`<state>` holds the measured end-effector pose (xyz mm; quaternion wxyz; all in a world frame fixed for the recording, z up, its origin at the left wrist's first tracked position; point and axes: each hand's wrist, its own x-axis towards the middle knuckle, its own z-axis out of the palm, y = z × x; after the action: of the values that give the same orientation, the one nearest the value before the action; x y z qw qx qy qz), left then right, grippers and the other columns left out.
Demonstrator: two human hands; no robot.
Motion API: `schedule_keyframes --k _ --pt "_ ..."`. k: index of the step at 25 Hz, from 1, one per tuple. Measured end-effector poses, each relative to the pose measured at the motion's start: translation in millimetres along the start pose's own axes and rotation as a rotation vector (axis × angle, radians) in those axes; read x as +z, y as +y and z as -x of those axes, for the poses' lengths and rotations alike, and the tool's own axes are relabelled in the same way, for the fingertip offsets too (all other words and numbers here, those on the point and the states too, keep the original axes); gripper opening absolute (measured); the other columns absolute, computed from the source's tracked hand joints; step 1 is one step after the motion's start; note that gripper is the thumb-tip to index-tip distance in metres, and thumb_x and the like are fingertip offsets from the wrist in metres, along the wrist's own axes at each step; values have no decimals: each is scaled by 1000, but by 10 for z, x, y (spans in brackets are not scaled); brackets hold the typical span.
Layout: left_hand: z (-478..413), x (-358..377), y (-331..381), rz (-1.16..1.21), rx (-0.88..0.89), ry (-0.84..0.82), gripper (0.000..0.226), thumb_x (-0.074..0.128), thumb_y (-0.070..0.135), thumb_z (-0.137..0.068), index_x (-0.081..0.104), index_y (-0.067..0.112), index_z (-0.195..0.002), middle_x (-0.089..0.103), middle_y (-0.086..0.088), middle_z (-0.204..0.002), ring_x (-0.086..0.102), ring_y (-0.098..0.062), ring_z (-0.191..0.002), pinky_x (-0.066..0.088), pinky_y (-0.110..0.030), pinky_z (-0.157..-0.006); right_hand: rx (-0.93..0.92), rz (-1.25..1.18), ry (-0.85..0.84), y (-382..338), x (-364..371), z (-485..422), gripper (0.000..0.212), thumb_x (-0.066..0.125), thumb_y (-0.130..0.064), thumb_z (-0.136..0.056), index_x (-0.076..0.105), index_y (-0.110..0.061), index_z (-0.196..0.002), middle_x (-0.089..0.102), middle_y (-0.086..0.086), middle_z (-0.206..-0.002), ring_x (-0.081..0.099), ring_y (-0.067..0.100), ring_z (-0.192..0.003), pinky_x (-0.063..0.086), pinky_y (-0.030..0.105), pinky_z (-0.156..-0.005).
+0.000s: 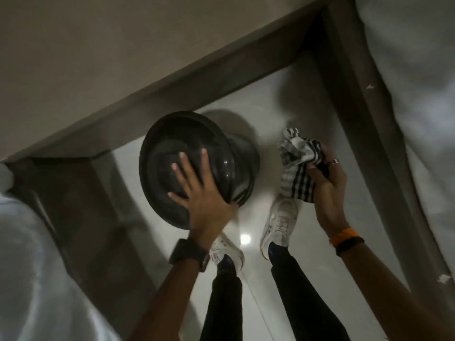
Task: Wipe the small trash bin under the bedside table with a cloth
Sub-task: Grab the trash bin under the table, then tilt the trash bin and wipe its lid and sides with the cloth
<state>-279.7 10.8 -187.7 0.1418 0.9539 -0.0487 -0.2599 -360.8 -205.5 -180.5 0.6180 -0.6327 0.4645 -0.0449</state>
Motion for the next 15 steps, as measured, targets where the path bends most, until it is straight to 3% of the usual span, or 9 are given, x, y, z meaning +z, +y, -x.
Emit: schedule_keyframes --k 4,7,9,11,13,15 --pt "-94 -396 -318 278 -83 -46 144 89 46 -50 -11 46 -153 -22 8 -165 -22 -28 -151 1 -81 -109 74 82 -143 135 417 -20 41 52 2 -104 57 -12 -142 64 1 -138 59 24 -132 46 55 -121" --pt "-109 -496 -444 431 -106 -48 131 87 44 -58 -2 49 -153 -20 11 -165 -20 -22 -152 -1 -74 -114 -2 169 -313 202 899 112 42 51 2 -105 55 -8 -146 61 12 -147 58 28 -136 46 55 -120" --pt "-147 -571 -473 677 -180 -18 113 85 57 -64 12 50 -150 -8 10 -167 -5 -20 -154 11 -66 -120 -25 131 -371 230 1161 341 41 50 3 -106 54 -6 -145 59 18 -148 59 32 -136 48 57 -117" --pt "-217 -661 -453 905 -297 40 113 80 73 -56 22 38 -146 18 2 -160 29 -18 -146 31 -51 -119 -38 31 -417 271 1317 638 35 49 -2 -108 55 -12 -141 62 16 -143 64 34 -129 54 59 -110" --pt "-316 -718 -420 868 -354 107 114 85 68 -53 25 27 -140 28 0 -147 42 -14 -132 40 -41 -114 -111 25 -470 319 1409 897 35 47 -13 -109 55 -27 -140 60 4 -149 61 24 -137 52 54 -115" --pt "-393 -731 -383 706 -356 100 109 86 55 -59 21 33 -143 21 -1 -149 37 -18 -131 39 -43 -114 -236 53 -528 437 1500 1011 45 44 -21 -107 47 -42 -146 43 -13 -165 40 14 -156 35 43 -132"
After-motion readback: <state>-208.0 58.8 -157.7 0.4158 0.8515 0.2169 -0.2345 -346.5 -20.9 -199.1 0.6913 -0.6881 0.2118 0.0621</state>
